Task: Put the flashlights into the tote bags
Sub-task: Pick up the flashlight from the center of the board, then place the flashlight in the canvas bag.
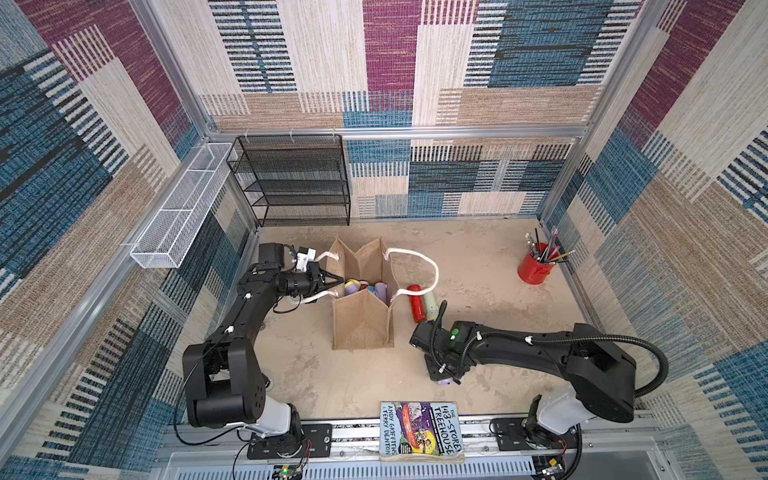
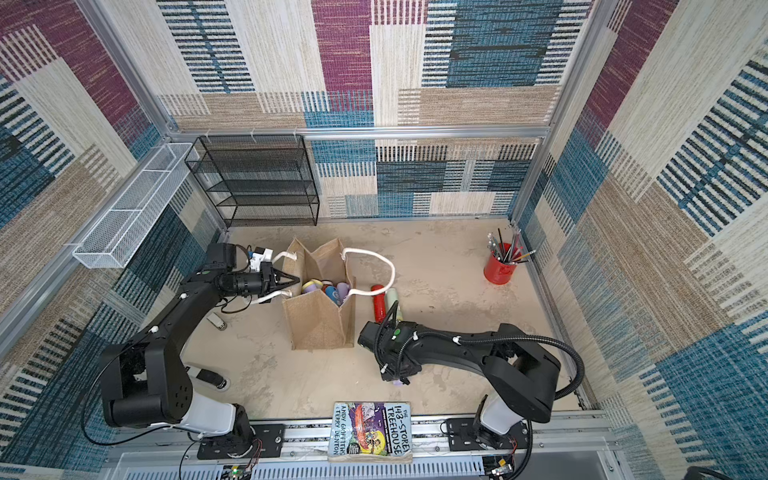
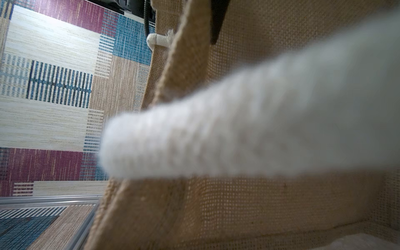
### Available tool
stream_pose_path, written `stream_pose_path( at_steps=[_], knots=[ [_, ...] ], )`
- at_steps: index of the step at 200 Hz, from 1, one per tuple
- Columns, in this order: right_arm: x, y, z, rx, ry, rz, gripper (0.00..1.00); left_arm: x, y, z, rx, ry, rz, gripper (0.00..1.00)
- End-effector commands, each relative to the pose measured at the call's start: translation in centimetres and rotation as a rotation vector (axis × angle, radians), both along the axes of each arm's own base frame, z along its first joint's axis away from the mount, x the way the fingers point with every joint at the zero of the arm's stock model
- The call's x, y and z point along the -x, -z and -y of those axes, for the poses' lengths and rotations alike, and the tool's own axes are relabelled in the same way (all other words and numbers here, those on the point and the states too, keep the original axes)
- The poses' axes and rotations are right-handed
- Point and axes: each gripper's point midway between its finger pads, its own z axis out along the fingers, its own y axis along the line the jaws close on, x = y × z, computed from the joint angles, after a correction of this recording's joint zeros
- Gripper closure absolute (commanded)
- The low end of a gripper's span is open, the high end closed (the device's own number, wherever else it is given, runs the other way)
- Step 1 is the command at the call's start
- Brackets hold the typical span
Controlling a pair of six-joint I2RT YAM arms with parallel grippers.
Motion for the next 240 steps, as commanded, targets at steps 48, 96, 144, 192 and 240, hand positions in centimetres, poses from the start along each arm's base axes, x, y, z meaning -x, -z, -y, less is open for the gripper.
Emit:
stream_pose_path(
  at_steps=[48, 96, 144, 192, 240],
  knots=[
    [-4.8, -7.5, 4.5, -0.212, 0.209, 0.218, 0.64, 0.0, -0.8, 0.0, -0.003, 0.011, 0.039, 0.95],
    [-11.1, -18.0, 4.0, -0.391, 0.162, 0.491, 0.63, 0.0, -0.8, 0.1, 0.001, 0.013, 0.036, 0.95],
    [-16.8, -26.6, -3.5, -0.590, -0.044, 0.627, 0.64, 0.2, -1.1, 0.1, -0.002, 0.020, 0.051, 0.95],
    [-20.0, -35.7, -10.4, -0.850, -0.238, 0.763, 0.64, 0.3, -1.2, 0.1, -0.001, 0.023, 0.055, 0.95],
    [-18.8, -31.4, -20.1, -0.844, -0.455, 0.578, 0.65, 0.3, -1.4, 0.2, 0.012, 0.027, 0.060, 0.95]
  ],
)
